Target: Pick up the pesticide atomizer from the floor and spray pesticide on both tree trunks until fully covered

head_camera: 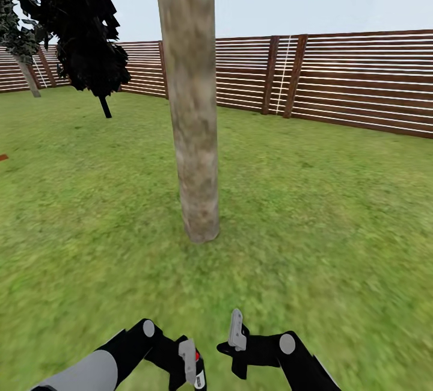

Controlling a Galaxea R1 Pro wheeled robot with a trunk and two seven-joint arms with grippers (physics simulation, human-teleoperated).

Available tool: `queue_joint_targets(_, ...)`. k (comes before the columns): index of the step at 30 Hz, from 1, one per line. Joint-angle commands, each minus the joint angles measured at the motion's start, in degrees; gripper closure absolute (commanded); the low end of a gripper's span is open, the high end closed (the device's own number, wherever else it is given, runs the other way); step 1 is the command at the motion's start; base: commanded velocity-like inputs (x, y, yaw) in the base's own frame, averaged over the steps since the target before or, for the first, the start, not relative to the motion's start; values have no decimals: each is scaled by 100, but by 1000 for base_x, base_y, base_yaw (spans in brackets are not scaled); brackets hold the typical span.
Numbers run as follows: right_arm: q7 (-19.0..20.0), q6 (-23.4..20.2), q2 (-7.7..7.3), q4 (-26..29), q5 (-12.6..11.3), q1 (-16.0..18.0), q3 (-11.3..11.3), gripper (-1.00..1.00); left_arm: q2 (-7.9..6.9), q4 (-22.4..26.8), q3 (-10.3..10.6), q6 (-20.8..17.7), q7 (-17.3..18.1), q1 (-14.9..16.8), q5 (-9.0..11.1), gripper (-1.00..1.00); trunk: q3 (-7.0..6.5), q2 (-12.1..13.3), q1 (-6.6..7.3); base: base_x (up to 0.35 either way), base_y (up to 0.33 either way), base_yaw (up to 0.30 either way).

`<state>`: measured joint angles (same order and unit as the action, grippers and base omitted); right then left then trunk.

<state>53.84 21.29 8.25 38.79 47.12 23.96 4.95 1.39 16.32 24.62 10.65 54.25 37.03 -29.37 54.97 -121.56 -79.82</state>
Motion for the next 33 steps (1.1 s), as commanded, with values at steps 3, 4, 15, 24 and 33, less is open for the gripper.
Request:
queue_joint_targets(3,30,31,10,6,43,3,41,100,10,22,-42,27,-12,-6,-56,100,5,-2,1,0,0,0)
queue_joint_targets(4,30,32,10,6,43,3,41,100,10,25,-48,26,-25,-7,-55,100,5,-2,1,0,0,0)
queue_joint_targets(15,30,33,10,6,34,3,41,100,165,26,-67,33,-323,-15,-20,100,5,-2,1,0,0,0)
queue_joint_targets(24,28,33,10,6,26,3,41,100,284,26,-79,50,-319,-12,10,100,5,-2,1,0,0,0)
queue_joint_targets(33,27,33,10,6,25,3,41,100,378,24,-80,68,-309,-12,16,100,5,-2,1,0,0,0)
